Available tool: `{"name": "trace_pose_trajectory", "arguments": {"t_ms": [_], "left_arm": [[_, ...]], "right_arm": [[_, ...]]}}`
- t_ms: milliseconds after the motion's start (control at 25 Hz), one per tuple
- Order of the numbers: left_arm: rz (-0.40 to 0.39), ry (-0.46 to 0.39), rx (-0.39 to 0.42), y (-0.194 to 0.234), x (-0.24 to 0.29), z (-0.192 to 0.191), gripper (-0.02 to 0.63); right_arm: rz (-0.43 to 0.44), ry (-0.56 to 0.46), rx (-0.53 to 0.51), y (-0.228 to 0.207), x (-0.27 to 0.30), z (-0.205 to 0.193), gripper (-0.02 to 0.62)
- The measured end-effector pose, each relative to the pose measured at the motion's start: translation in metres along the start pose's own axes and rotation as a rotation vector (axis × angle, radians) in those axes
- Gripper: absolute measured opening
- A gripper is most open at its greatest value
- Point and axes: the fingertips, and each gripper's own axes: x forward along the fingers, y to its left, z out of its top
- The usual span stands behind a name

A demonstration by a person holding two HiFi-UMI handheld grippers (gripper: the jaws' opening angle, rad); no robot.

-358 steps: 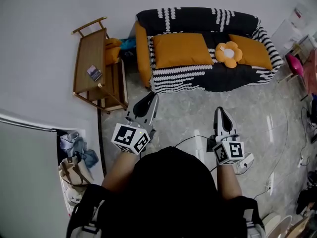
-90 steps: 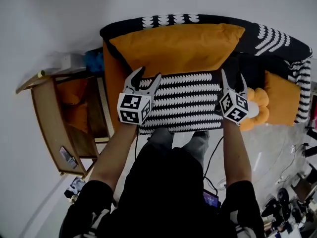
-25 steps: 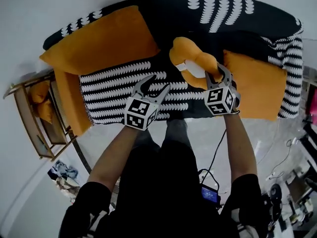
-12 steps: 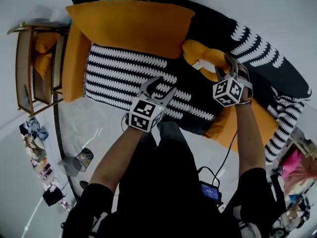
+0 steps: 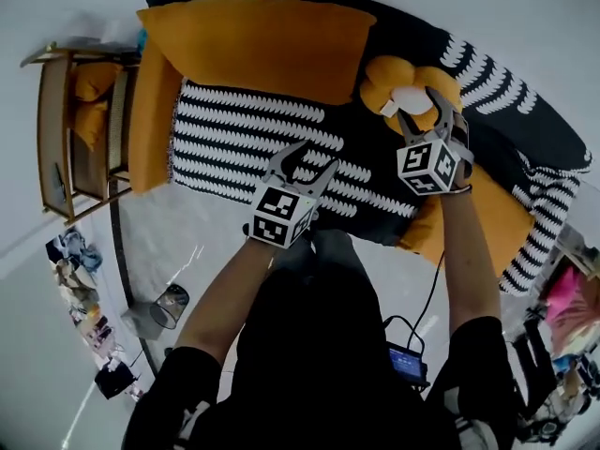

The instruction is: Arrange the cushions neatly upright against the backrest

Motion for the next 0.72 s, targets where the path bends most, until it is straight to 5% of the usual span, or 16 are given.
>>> {"name": "trace_pose_trajectory", "arguments": {"t_ms": [320,720], "left_arm": [[-0.144,-0.01,0.174,-0.028,-0.027,0.011,0.255],[-0.23,-0.009,0.267,-0.081,-0.046,0.026,0.253]], "right_arm": [[-0.108,0.084,0.206,0.042,-0.083,-0.026,0.319],[-0.168,0.129,0.663,0.094,-0.173,-0.052,0.307]]}}
